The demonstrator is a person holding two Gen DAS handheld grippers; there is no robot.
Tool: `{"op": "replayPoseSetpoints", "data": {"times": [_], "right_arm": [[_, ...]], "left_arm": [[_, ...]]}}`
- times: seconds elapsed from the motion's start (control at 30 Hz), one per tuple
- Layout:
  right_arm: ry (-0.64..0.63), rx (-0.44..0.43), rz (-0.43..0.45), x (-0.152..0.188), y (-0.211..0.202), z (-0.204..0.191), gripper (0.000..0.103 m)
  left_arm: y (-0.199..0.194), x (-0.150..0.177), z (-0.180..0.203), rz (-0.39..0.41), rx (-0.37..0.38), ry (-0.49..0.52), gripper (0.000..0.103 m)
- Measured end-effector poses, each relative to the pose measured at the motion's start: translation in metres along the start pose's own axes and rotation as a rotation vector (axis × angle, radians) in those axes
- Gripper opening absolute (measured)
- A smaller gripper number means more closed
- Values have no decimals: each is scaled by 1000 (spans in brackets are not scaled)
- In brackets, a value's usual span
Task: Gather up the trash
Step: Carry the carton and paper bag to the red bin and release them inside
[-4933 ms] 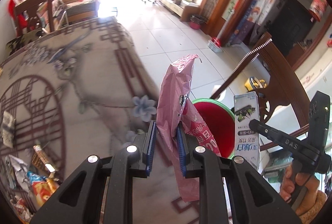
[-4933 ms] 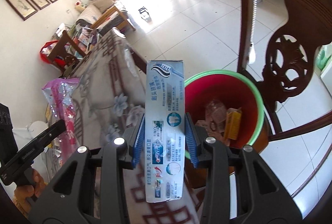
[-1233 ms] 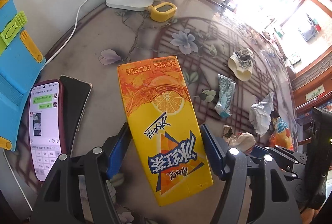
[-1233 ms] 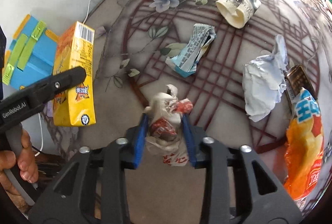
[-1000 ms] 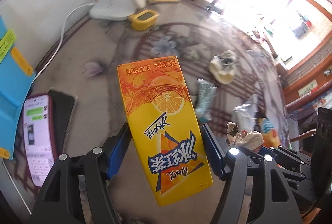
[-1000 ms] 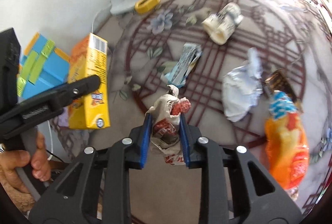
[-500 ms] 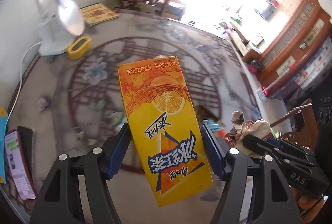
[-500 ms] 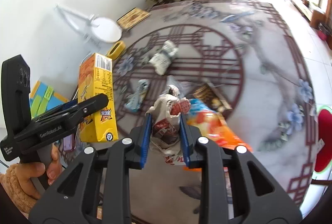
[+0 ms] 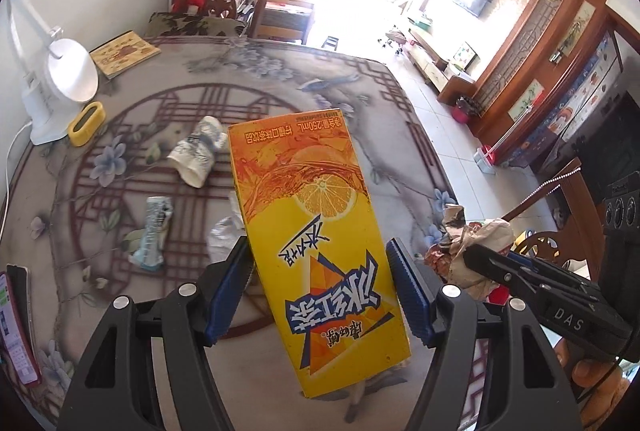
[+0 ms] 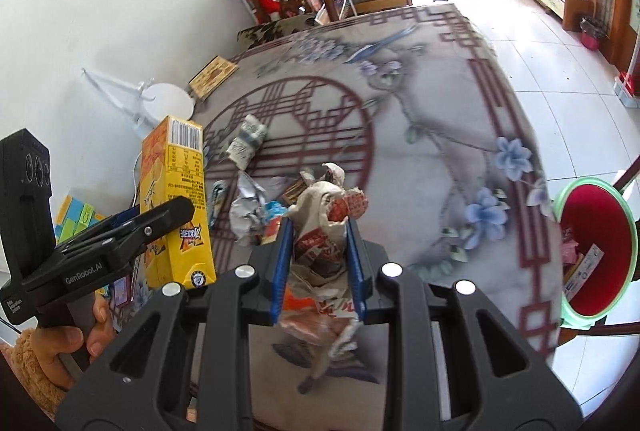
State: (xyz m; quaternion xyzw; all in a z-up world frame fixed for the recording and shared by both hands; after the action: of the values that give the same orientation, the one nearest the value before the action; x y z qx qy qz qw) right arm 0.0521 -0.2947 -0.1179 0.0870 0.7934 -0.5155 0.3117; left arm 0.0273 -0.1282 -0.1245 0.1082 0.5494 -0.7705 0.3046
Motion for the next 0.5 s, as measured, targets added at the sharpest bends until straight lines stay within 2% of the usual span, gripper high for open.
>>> {"op": "replayPoseSetpoints", "data": {"times": [0.5], "right_arm": [[66,-9,18,13,-23,73,26]], "left_arm": [[31,19,70,-36,-17,66,65]]}}
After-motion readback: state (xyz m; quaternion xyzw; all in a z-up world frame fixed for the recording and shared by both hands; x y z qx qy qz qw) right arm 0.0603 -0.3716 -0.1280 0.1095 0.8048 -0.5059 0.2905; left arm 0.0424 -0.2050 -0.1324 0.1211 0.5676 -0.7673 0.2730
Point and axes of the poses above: each gripper's, at about its wrist camera, not at the fingertips, and y roughly the way its jaws point, z to its right, x to its underside, the point moved 6 cm from there along y, roughly the way its jaws point, and after that the axes turned 11 degrees about -y, right-handed, at the moved point
